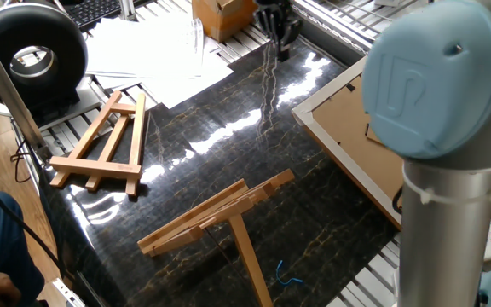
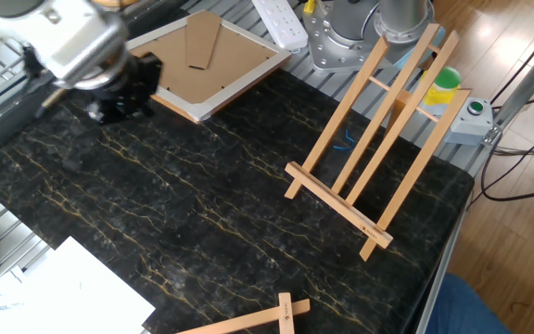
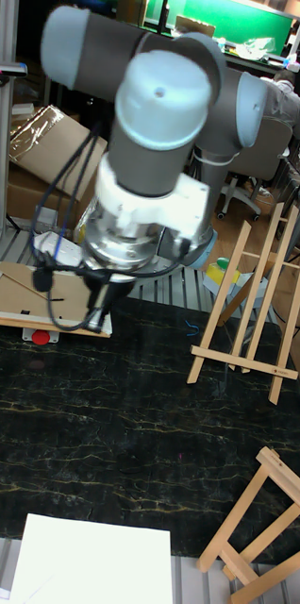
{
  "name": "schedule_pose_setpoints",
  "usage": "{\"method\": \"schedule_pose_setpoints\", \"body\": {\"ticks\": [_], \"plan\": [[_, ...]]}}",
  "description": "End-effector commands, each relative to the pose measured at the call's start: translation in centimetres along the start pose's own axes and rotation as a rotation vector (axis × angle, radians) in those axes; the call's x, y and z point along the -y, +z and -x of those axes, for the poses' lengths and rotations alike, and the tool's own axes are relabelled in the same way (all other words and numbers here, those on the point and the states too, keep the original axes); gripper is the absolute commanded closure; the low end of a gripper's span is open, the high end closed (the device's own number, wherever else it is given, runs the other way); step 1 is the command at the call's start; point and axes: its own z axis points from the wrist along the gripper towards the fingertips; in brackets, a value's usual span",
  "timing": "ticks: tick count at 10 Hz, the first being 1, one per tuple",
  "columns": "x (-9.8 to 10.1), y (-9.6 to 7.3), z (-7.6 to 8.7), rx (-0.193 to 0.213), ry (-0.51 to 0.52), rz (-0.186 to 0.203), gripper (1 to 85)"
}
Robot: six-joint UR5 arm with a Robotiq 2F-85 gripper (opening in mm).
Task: Put the photo frame on the bracket
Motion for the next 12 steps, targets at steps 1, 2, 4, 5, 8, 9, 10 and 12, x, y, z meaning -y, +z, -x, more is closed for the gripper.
{"method": "schedule_pose_setpoints", "body": {"ticks": [1,2,4,5,8,9,10,12], "plan": [[0.7,0.9,-1.5,0.009,-0.022,-0.002,65.0],[1.0,1.5,-1.6,0.015,-0.048,-0.011,57.7],[1.0,2.4,-1.8,0.024,-0.071,-0.017,43.0],[0.7,2.7,-1.7,0.037,-0.069,-0.010,42.7],[-0.6,2.9,-1.0,0.065,-0.056,0.040,42.3],[-0.6,2.4,-1.0,0.053,0.008,0.033,76.3],[-0.5,1.4,-0.5,0.044,0.050,0.043,84.0],[-0.2,-0.4,-1.3,-0.067,0.057,0.050,84.0]]}}
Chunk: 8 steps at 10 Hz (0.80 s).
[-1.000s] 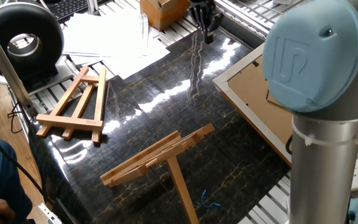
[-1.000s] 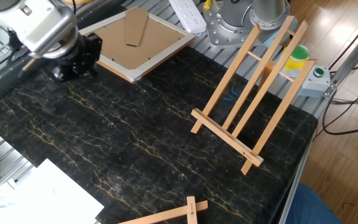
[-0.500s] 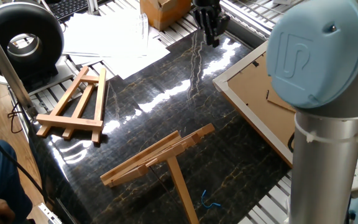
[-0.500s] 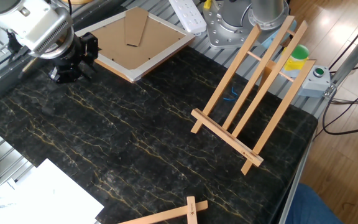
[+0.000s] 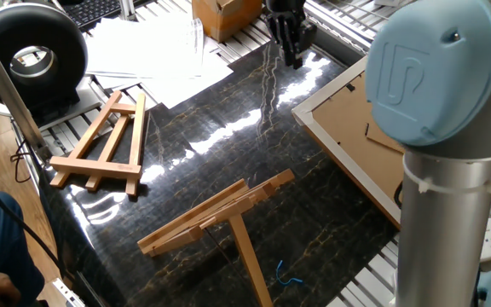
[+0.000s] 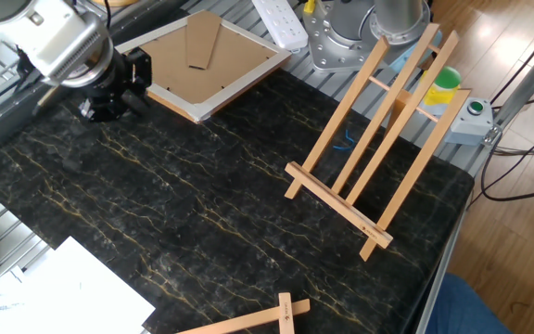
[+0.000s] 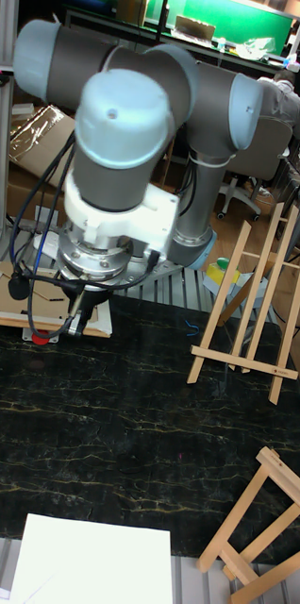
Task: Put the photo frame on the bracket
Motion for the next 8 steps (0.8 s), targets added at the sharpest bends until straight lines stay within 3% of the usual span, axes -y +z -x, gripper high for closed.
{"method": "schedule_pose_setpoints", "body": {"ticks": [1,2,3,4,6,8], "plan": [[-0.1,-1.7,-0.7,-0.086,0.077,0.009,84.0],[-0.4,-1.6,0.8,-0.032,0.143,0.021,84.0],[-0.6,-1.6,1.6,-0.002,0.159,0.033,84.0],[-1.2,-1.6,1.4,-0.008,0.115,0.054,84.0],[-1.5,-1.7,2.7,0.040,0.120,0.071,84.0],[-2.2,-1.7,3.1,0.057,0.056,0.094,84.0]]}}
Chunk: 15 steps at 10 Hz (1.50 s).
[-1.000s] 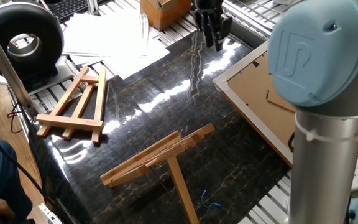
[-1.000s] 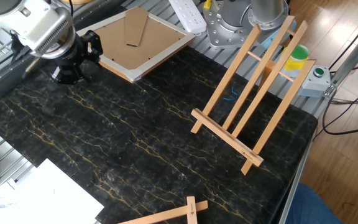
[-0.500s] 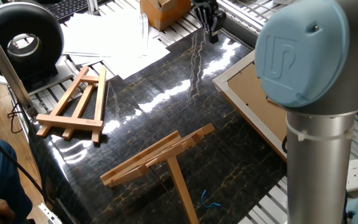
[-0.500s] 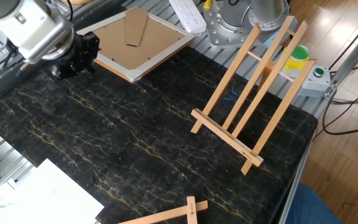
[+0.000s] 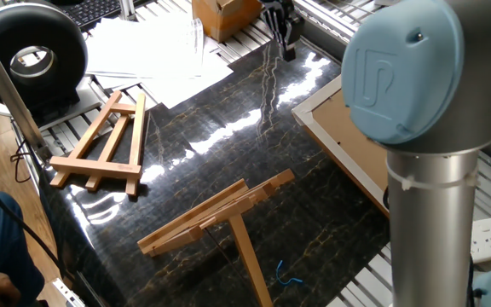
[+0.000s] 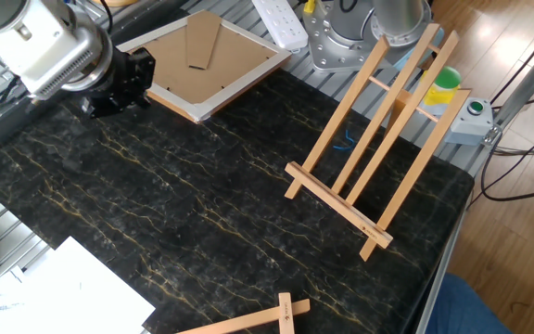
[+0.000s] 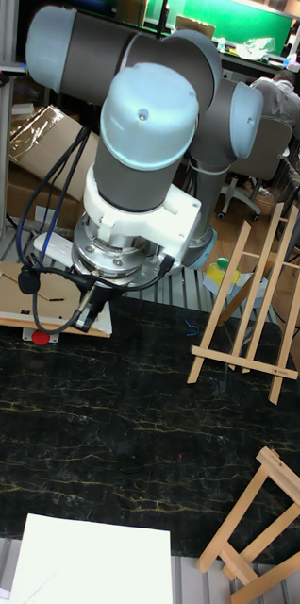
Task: Put the photo frame on the bracket
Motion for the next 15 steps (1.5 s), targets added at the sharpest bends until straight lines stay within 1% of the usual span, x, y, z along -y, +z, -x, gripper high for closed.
{"method": "schedule_pose_setpoints", "body": {"ticks": [1,2,3,5,6,7,9,10,11,13,15], "plan": [[-1.4,-0.2,1.1,0.041,-0.075,0.050,84.0],[-2.1,-0.3,0.6,0.025,-0.107,0.076,84.0],[-1.4,-0.3,-0.3,0.014,-0.137,0.078,84.0],[0.9,-0.1,-3.2,-0.028,-0.189,0.070,84.0],[2.1,0.3,-4.6,-0.049,-0.204,0.059,84.0],[2.4,0.9,-5.1,-0.051,-0.204,0.060,81.7],[2.7,2.0,-5.5,-0.047,-0.208,0.054,70.7],[2.8,2.3,-4.9,-0.016,-0.201,0.052,62.0],[2.5,2.5,-4.2,0.015,-0.193,0.056,55.3],[3.0,3.0,-4.7,0.007,-0.198,0.047,52.0],[3.9,3.8,-5.2,0.010,-0.234,0.033,46.0]]}}
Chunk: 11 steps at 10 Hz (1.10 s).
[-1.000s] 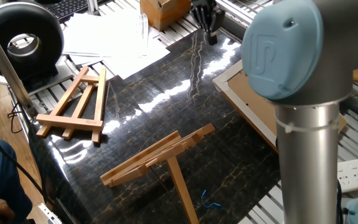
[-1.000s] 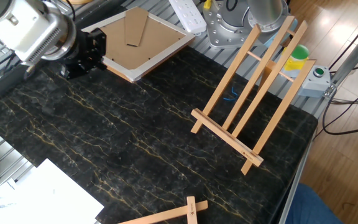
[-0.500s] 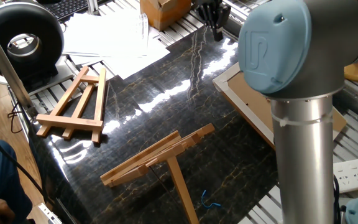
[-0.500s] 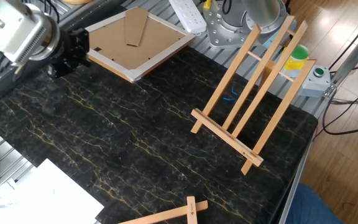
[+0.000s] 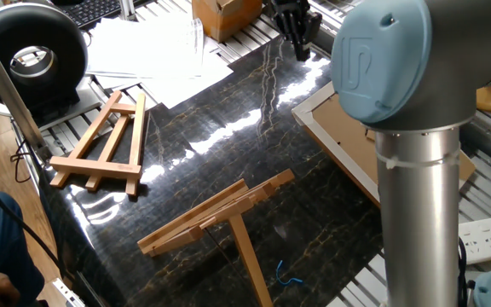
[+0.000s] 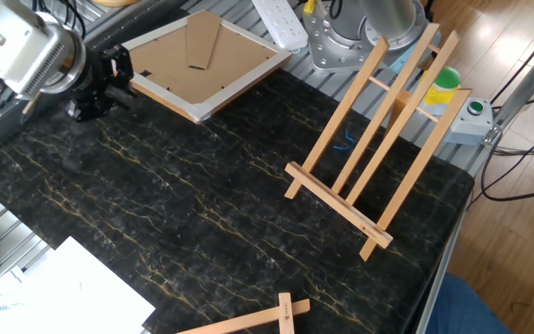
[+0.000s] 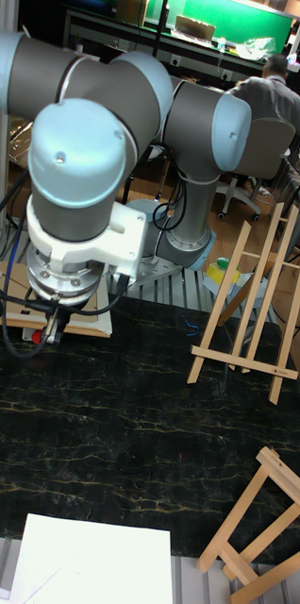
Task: Put the photo frame on the bracket
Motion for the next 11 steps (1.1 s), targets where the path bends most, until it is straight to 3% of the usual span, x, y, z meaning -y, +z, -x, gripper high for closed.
{"method": "schedule_pose_setpoints", "body": {"ticks": [1,5,11], "plan": [[1.1,1.0,-0.9,0.011,-0.054,-0.017,46.0],[1.0,2.3,-2.0,0.005,-0.129,-0.007,45.0],[-0.5,4.4,-2.2,0.027,-0.161,0.018,43.7]]}}
